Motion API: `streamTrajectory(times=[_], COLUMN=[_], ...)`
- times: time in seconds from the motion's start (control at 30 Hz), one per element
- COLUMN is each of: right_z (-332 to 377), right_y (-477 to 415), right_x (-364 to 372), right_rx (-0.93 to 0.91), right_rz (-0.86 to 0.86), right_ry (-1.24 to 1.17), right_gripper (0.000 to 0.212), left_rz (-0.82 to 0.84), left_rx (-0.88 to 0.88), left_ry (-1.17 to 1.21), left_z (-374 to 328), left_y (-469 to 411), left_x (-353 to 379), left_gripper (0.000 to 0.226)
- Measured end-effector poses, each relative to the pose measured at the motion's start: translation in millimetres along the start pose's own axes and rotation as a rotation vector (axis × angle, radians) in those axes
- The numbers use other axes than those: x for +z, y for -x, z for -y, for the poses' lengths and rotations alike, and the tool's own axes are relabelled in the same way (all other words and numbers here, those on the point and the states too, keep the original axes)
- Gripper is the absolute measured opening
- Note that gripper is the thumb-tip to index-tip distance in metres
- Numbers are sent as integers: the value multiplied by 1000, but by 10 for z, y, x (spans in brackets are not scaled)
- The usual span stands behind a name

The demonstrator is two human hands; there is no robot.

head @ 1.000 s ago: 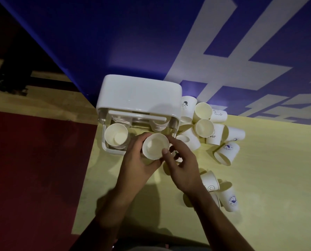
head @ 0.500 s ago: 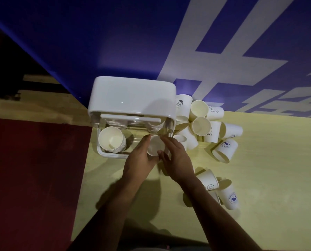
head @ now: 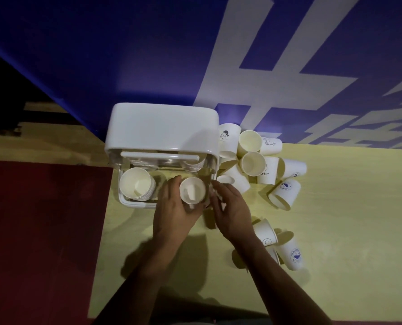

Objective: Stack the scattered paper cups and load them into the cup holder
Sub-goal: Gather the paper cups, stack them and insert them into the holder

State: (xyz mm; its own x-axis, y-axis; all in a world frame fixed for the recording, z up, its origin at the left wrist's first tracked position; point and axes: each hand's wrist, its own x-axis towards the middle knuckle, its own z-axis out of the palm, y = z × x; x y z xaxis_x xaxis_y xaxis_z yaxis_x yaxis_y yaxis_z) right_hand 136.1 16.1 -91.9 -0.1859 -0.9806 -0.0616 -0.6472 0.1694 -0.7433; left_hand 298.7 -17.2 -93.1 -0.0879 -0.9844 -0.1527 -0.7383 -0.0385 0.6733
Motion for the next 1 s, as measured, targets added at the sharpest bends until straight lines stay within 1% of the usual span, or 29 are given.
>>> streamTrajectory(times=[0.07,0.13,0.17,0.23,0.3,0.4,0.5,0.57,0.67,0.77,0.83,0.9,1.0], right_z=[-120,-281,-363,-515,-640,-873,-1106,-1264,-1488,-1713,-1826,-1944,-2115], right_y=[115,226,286,404,516,711,914,1052,1232,1370,1425,1449,1403], right_x=[-177,-357,-464,-663,-838,-1113,-1316,-1440,-1585,-1700,-1762,-1839,-1949], right_rx=[41,115,159,231,285,350,403,446,501,511,510,520,525], right_rz=[-108,-212,-267,-345,-369,-371,-413,-416,-374,-328,-280,-240,-215], right_ry=[-11,-7,-1,-13,-29,-13,-20,-28,-35,-55,-75,-88,-95], right_gripper=[22,13,11,9,10,13,14,15,16,14,13,12,11], left_rz=[-115,-141,-118,-17,81,229,344,357,370,317,279,259,244], left_rx=[115,230,277,310,330,360,294,219,65,-43,-90,-117,-144], left_ry=[-52,-75,-83,-71,-68,-148,-218,-281,-377,-430,-432,-409,-322], left_z=[-121,-306,-427,-670,-901,-1248,-1496,-1633,-1777,-1862,-1881,-1917,-1985], left_y=[123,225,255,248,202,166,177,200,210,199,190,183,192], left_x=[28,108,184,364,550,881,1228,1471,1795,2057,2183,2270,2292], left_gripper=[74,65,62,59,58,66,79,80,81,77,68,61,59])
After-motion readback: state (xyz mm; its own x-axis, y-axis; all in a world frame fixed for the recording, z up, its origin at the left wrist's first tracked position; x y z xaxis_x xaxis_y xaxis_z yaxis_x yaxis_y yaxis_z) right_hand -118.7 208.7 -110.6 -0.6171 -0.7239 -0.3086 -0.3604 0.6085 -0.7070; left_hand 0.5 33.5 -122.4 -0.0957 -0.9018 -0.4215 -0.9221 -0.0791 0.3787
